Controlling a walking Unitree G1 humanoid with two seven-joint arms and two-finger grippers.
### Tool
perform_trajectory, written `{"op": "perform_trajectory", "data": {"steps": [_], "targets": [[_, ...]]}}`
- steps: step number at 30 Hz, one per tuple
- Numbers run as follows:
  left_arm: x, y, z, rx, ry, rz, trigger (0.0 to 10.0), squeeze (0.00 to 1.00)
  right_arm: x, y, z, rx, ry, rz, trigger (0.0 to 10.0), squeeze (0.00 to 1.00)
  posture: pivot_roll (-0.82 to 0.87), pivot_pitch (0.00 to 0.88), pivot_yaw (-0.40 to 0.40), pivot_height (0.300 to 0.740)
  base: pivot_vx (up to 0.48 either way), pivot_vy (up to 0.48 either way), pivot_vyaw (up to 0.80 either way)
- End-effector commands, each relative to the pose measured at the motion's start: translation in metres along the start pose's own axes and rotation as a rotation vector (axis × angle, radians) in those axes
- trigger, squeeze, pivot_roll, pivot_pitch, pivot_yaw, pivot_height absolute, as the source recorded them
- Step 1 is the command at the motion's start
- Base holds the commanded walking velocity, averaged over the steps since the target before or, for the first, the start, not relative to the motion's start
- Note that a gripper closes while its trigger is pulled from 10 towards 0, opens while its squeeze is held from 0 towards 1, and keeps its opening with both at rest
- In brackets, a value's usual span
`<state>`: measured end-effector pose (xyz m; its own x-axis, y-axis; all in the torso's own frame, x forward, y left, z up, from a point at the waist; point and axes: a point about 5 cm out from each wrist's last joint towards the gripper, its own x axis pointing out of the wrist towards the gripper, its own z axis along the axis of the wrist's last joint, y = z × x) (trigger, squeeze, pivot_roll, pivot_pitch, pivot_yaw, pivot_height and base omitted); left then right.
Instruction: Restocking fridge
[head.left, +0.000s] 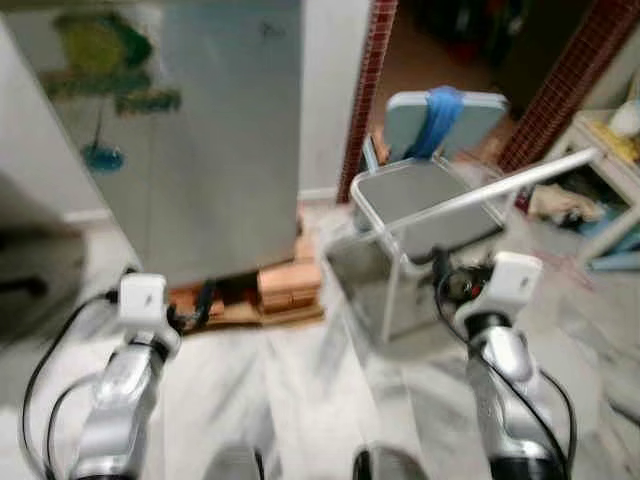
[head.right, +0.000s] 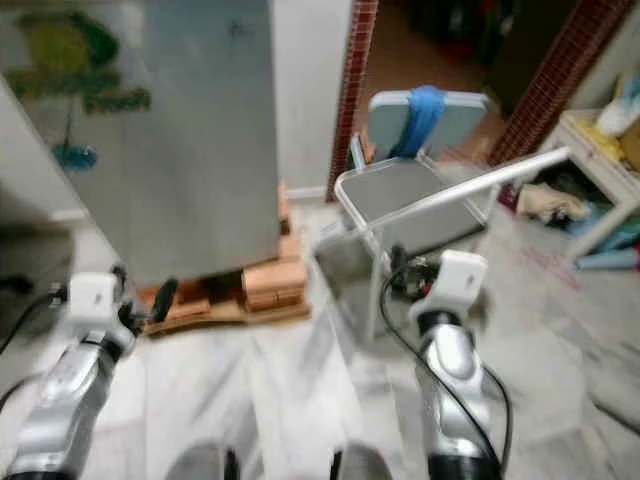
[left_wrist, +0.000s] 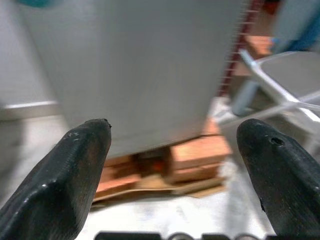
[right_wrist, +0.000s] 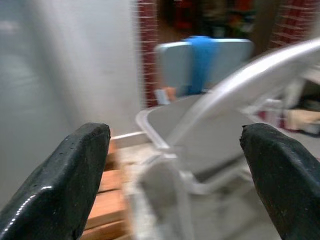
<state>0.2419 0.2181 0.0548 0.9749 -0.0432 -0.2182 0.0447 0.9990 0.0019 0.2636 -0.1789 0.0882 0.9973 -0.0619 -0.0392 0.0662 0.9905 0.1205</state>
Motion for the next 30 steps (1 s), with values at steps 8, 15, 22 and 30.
{"op": "perform_trajectory", "data": {"steps": [8, 15, 22, 30], "targets": [[0.005, -0.008, 0.003, -0.007, -0.004, -0.036, 10.0, 0.0, 0.003, -0.009, 0.002, -0.019, -0.006, -0.028, 10.0, 0.0, 0.02, 0.089, -0.016, 0.74, 0.0, 0.465, -0.77], [0.004, -0.01, 0.002, -0.03, 0.001, -0.047, 10.0, 0.0, 0.006, -0.009, 0.002, -0.023, -0.007, -0.025, 10.0, 0.0, 0.03, 0.088, -0.018, 0.74, 0.0, 0.453, -0.76], [0.001, -0.009, 0.0, -0.008, 0.002, -0.062, 10.0, 0.0, 0.004, -0.013, 0.002, -0.03, -0.01, -0.032, 10.0, 0.0, 0.03, 0.086, -0.025, 0.74, 0.0, 0.452, -0.8], [-0.015, -0.003, -0.001, 0.019, -0.03, 0.005, 10.0, 0.0, -0.016, -0.024, 0.003, -0.084, 0.003, -0.019, 10.0, 0.0, 0.03, 0.086, -0.033, 0.74, 0.0, 0.396, -0.67]]}}
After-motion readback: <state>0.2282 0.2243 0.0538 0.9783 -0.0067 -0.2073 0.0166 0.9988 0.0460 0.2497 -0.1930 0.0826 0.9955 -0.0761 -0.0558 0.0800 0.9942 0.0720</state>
